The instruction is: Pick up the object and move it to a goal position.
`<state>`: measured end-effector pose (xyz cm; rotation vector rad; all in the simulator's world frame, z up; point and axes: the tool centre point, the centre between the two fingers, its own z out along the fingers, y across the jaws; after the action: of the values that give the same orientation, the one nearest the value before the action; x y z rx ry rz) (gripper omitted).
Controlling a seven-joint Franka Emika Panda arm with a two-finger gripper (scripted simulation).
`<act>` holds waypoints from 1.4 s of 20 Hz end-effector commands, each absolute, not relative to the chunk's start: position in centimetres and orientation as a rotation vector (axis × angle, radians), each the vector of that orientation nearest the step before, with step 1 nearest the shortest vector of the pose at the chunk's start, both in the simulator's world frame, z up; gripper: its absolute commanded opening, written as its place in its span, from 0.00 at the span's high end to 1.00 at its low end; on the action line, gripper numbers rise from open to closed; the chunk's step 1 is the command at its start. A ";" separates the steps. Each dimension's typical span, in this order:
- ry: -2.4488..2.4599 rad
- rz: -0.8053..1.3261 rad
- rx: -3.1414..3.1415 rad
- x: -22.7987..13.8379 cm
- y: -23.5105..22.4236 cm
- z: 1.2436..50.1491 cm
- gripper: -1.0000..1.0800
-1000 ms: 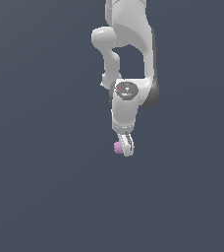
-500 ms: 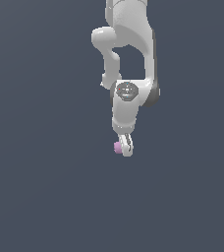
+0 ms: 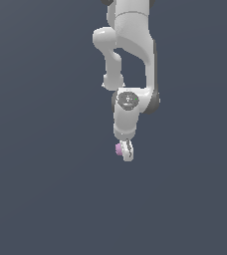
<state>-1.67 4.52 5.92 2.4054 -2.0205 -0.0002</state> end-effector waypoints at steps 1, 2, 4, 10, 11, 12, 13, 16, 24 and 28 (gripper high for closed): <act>-2.022 0.000 2.404 -1.7 4.5 4.8 0.04; -2.022 0.000 2.404 -1.7 4.5 4.5 0.04; -2.022 0.000 2.404 -1.6 4.5 4.1 0.04; -2.022 0.000 2.404 -1.6 4.6 4.0 1.00; -2.022 0.000 2.404 -1.6 4.6 4.0 1.00; -2.022 0.000 2.404 -1.6 4.6 4.0 1.00; -2.022 0.000 2.404 -1.6 4.6 4.0 1.00; -2.022 0.000 2.404 -1.6 4.6 4.0 1.00; -2.023 0.001 2.405 -2.4 6.1 4.9 1.00; -2.023 0.000 2.405 -3.7 8.3 5.9 1.00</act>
<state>-3.18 7.34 5.51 2.4033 -2.0239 0.0002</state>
